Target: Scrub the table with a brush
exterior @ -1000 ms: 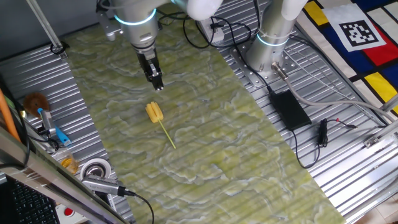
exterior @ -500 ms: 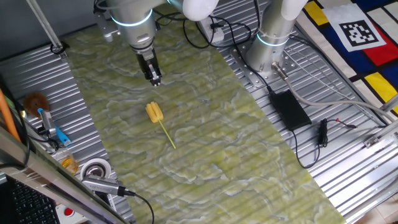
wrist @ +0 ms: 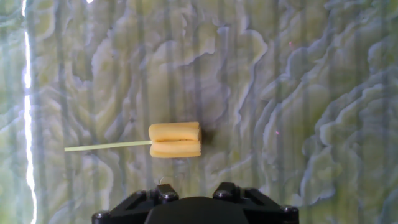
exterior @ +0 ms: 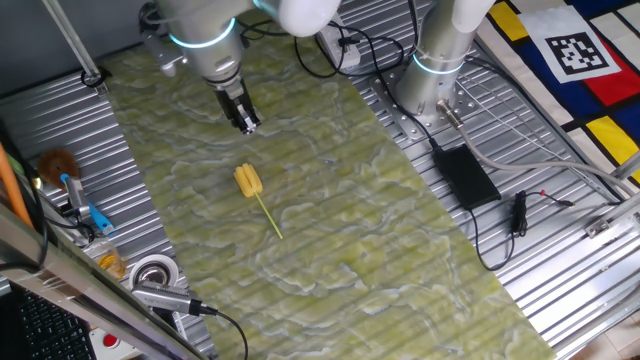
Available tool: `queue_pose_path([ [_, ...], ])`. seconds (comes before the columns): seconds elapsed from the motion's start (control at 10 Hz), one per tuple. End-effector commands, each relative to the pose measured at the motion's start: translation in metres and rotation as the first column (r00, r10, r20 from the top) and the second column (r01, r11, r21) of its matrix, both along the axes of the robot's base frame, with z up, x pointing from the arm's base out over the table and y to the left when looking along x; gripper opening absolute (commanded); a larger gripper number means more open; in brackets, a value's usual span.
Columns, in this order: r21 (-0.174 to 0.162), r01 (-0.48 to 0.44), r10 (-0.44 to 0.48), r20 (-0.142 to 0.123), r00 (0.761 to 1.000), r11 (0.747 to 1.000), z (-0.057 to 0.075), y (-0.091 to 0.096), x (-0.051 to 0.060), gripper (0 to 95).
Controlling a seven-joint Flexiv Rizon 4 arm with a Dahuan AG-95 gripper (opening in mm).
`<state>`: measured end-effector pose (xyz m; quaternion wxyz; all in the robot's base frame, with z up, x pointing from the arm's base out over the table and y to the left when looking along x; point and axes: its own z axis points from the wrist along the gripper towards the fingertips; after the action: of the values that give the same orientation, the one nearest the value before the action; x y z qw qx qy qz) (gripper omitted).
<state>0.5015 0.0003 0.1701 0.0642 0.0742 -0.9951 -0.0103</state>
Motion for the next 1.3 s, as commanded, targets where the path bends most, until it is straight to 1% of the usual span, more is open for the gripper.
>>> queue_pose_path([
  [0.1, 0.014, -0.101, 0.101, -0.005, 0.995, 0.995, 0.0, -0.0003, -0.0016, 0.0],
  [0.2, 0.017, -0.135, 0.135, -0.006, 0.991, 0.991, 0.0, -0.0003, -0.0016, 0.0],
  [0.4, 0.023, -0.172, 0.172, -0.012, 0.985, 0.985, 0.0, -0.0003, -0.0016, 0.0],
  [0.6, 0.023, -0.18, 0.18, -0.012, 0.984, 0.983, 0.0, -0.0003, -0.0016, 0.0],
  [0.7, 0.018, -0.181, 0.181, -0.01, 0.983, 0.983, 0.0, -0.0003, -0.0016, 0.0],
  [0.8, 0.006, -0.177, 0.177, -0.01, 0.984, 0.984, 0.0, -0.0004, -0.0016, 0.0],
  [0.9, -0.006, -0.18, 0.18, -0.017, 0.984, 0.984, 0.0005, -0.0013, -0.0018, 0.0],
  [1.0, -0.027, -0.178, 0.178, -0.008, 0.984, 0.984, 0.0005, -0.0013, -0.0018, 0.0],
  [1.1, -0.041, -0.189, 0.189, -0.008, 0.982, 0.981, 0.0005, -0.0013, -0.0018, 0.0],
  [1.2, -0.033, -0.235, 0.236, -0.002, 0.972, 0.971, 0.0005, -0.0013, -0.0018, 0.0],
  [1.3, -0.029, -0.255, 0.255, -0.001, 0.967, 0.966, 0.0005, -0.0013, -0.0018, 0.0],
])
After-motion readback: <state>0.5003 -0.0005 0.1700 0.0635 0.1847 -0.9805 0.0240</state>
